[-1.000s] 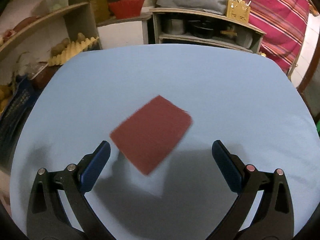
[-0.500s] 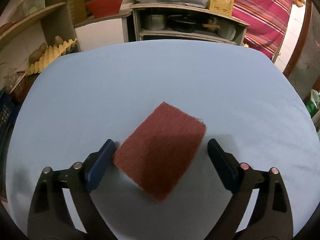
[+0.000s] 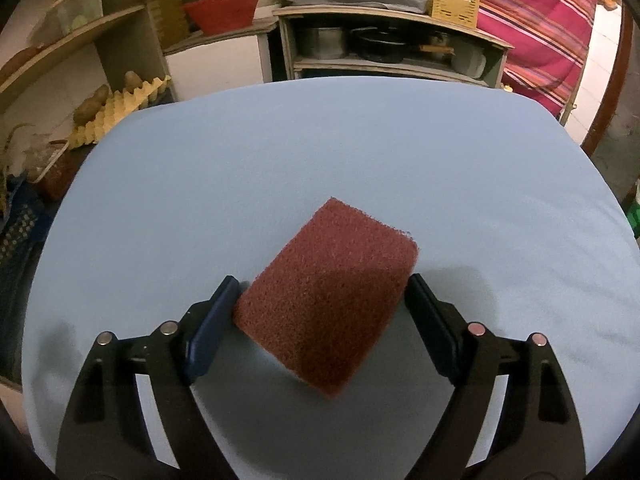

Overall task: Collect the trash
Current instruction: 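Carry the paper and scouring pad over the basket and open both grippers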

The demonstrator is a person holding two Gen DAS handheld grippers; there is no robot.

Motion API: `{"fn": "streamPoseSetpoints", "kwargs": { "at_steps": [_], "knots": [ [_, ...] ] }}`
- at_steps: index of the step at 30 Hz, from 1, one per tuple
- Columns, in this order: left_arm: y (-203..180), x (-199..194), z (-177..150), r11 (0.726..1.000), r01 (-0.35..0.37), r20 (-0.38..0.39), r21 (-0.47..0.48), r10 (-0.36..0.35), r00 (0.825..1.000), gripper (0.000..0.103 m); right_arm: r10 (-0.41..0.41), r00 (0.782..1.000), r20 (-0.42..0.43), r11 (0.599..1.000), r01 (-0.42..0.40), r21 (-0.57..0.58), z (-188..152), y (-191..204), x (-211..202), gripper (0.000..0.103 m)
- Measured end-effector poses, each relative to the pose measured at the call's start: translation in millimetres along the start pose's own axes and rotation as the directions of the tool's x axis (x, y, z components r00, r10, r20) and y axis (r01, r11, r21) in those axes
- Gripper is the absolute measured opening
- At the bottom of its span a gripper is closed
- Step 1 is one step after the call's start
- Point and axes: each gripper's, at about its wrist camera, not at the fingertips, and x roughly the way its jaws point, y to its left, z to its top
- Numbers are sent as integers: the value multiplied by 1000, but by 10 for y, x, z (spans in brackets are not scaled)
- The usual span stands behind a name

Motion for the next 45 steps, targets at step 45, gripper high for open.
{"fn": "streamPoseSetpoints", "kwargs": {
  "at_steps": [45],
  "knots": [
    [-2816,-982,-582,918,227,56,325,-259,964,47,-21,942,336,998,0,61,-921,-3598,-2280,83]
  ]
}}
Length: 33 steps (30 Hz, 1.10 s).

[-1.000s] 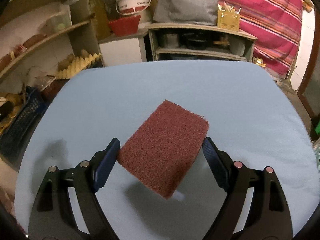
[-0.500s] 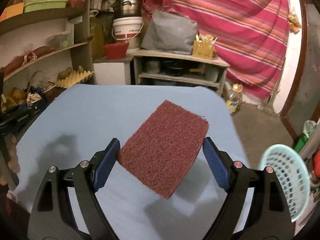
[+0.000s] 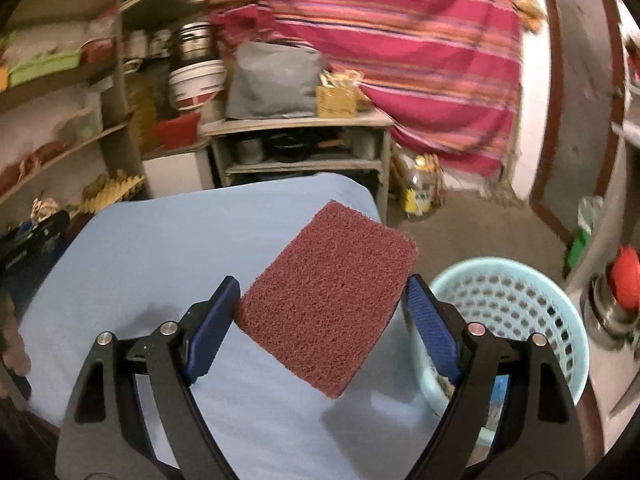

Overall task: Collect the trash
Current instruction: 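Carry the paper and scouring pad over the basket and open both grippers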

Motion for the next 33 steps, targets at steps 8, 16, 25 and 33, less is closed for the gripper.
{"fn": "streamPoseSetpoints", "kwargs": {
  "at_steps": [8,16,25,33],
  "knots": [
    [-853,181,40,994,109,-30,28,-108,994,47,-70,998,-8,991,70,113,7,-703,-172,83],
    [-1748,235,105,971,224,-34,86,-222,975,47,-120,992,-28,984,122,132,-89,-1273,-228,83],
    [-2526,310,53,936,320,-68,144,-313,947,47,-171,983,-71,964,182,192,-198,-1764,-188,83],
    [-3177,537,-54,892,409,-149,193,-386,910,50,-209,973,-99,947,227,229,-313,-2001,-178,83]
  ]
}}
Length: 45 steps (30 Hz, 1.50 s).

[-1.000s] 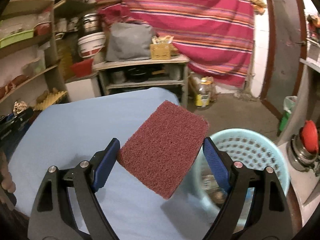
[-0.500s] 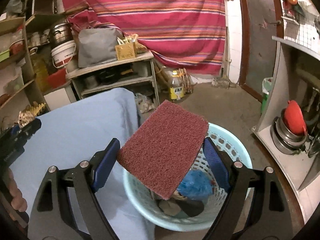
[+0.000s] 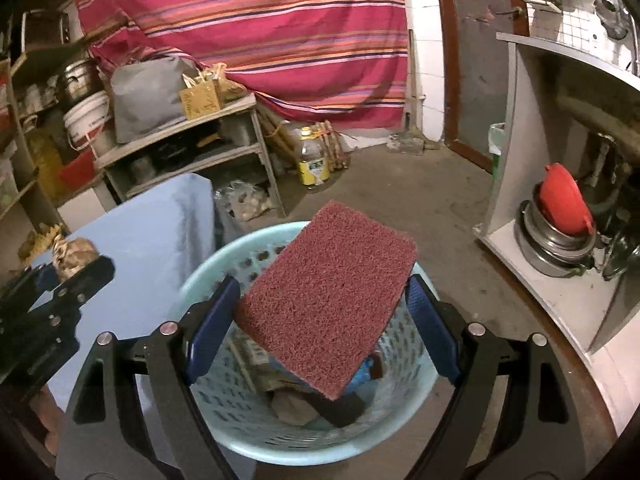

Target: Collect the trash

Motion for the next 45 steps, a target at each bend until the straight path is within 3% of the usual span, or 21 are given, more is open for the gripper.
{"fn": "streamPoseSetpoints", "kwargs": {
  "at_steps": [9,11,13,17,31,36,39,45],
  "knots": [
    [-256,417,98,998,58,-65,7,-57,996,53,-16,1000,1,996,16,91,-13,-322,-24,83],
    [-272,448,94,998,66,-84,16,-64,994,69,-21,1000,-1,995,21,99,-19,-347,-22,83],
    [-287,440,87,999,48,-73,25,-46,996,77,-22,1000,-5,994,22,105,-23,-365,-12,83],
    [-223,403,58,999,37,-82,15,-35,996,78,-24,1000,-10,994,25,104,-21,-363,9,83],
    [195,-6,24,999,-32,-40,-41,30,999,79,-15,999,-30,999,16,44,-2,-32,256,84],
    [344,-217,16,996,-53,-22,-68,52,998,80,-4,1000,-22,1000,4,18,19,127,334,97],
    [477,-449,-44,993,-83,0,-84,83,997,89,-13,1000,-22,1000,13,0,-4,222,348,98],
    [836,-1043,-252,980,-146,40,-133,152,988,89,-1,1000,-8,999,0,-45,-73,449,198,99]
  ]
}}
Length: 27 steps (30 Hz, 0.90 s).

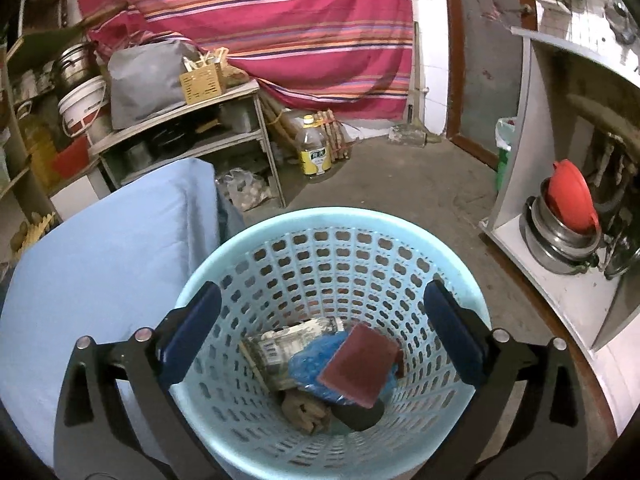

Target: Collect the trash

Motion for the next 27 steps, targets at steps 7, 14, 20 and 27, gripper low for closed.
{"fn": "streamPoseSetpoints", "kwargs": {
  "at_steps": [7,14,20,27],
  "knots": [
    [680,-726,-328,988,-144,46,-48,147,988,96,102,992,76,991,-94,-97,-200,663,-479,99],
    [1270,-1354,-848,958,-276,41,-83,280,959,99,223,970,92,970,-212,-118,-583,1275,-987,99],
    [1593,-1612,-1231,942,-308,-4,-132,310,951,99,265,959,101,957,-249,-147,-977,1643,-1335,99],
    [1727,-1725,-1556,925,-341,-39,-170,339,940,99,262,958,118,952,-236,-192,-1374,1871,-1484,99]
  ]
}}
